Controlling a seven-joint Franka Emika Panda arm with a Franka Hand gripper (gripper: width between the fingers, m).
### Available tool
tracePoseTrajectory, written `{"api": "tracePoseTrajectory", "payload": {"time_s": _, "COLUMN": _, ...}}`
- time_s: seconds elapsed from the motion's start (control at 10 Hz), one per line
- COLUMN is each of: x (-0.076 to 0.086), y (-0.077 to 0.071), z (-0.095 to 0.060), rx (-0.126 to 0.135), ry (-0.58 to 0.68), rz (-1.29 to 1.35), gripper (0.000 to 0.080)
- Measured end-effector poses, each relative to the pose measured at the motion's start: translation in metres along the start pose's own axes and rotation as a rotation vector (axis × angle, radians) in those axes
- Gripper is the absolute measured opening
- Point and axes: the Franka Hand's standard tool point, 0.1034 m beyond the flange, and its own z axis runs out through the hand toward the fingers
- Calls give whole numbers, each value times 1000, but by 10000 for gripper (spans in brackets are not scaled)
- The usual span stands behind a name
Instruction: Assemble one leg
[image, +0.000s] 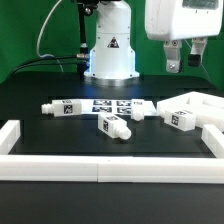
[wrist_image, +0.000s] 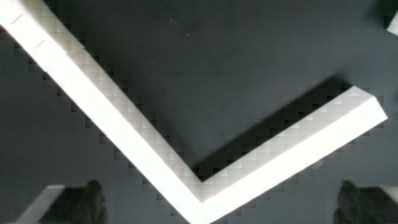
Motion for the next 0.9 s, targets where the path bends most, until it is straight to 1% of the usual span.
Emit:
{"api": "tracePoseTrajectory", "payload": {"time_s": 0.4, "x": 0, "y": 0, "z": 0, "rx": 1, "ry": 0, "rz": 1, "gripper": 649}}
{"api": "tracePoseTrajectory", "payload": {"time_s": 0.5, "x": -4, "y": 2, "z": 2, "rx": -2, "ry": 2, "rz": 6, "gripper": 649}}
{"api": "tracePoseTrajectory", "payload": {"time_s": 0.6, "x": -20, "y": 6, "z": 10, "rx": -26, "ry": 18, "rz": 24, "gripper": 649}}
{"api": "tracePoseTrajectory", "payload": {"time_s": 0.7, "x": -45, "y": 5, "z": 29, "rx": -64, "ry": 49, "rz": 48, "gripper": 649}}
{"api": "tracePoseTrajectory", "payload": {"time_s": 0.8, "x": -67, "y": 6, "z": 45, "rx": -62, "ry": 48, "rz": 59, "gripper": 649}}
{"api": "tracePoseTrajectory", "payload": {"time_s": 0.9, "x": -82, "y": 11, "z": 56, "rx": -52, "ry": 43, "rz": 83, "gripper": 649}}
